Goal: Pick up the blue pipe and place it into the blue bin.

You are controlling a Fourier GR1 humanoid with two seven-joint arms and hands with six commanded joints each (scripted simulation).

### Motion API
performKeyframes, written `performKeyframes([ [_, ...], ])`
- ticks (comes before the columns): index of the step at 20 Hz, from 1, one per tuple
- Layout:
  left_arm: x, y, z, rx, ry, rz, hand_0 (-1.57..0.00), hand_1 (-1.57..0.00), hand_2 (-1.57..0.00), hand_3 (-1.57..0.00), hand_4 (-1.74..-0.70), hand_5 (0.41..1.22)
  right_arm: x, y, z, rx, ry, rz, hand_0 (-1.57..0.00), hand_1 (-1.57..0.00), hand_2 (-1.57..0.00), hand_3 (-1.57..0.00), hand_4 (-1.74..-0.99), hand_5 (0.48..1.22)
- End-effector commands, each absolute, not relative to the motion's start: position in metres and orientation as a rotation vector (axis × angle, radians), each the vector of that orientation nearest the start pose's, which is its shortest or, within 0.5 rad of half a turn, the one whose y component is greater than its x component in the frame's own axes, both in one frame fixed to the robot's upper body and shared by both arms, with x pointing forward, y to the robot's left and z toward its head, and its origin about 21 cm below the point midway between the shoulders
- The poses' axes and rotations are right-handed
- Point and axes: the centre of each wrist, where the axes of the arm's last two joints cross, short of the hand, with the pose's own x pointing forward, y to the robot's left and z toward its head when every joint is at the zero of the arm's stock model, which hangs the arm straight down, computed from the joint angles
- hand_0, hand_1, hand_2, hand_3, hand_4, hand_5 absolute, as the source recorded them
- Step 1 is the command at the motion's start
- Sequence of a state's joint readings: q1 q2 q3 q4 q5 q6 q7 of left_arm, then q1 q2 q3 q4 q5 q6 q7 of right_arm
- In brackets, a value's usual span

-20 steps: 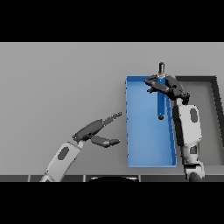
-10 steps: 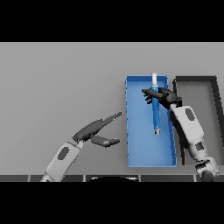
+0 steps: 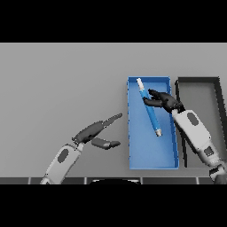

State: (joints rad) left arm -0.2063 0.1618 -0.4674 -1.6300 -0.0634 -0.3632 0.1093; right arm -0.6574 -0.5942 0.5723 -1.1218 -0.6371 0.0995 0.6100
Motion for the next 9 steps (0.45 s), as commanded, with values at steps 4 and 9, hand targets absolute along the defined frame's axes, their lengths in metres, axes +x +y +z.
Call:
performKeyframes([
  [4, 0.262, 0.132, 0.054, -0.411, -1.533, -0.964, 0.00, 0.00, 0.00, 0.00, -0.83, 0.470, 0.373, -0.239, 0.082, 0.037, -0.878, 0.581, -0.03, -0.02, -0.02, -0.01, -1.176, 0.783],
  [9, 0.250, 0.131, 0.053, -0.424, -1.537, -0.968, 0.00, 0.00, 0.00, 0.00, -0.83, 0.474, 0.372, -0.239, 0.082, 0.031, -0.875, 0.606, -0.02, -0.01, -0.01, -0.01, -1.186, 0.769],
])
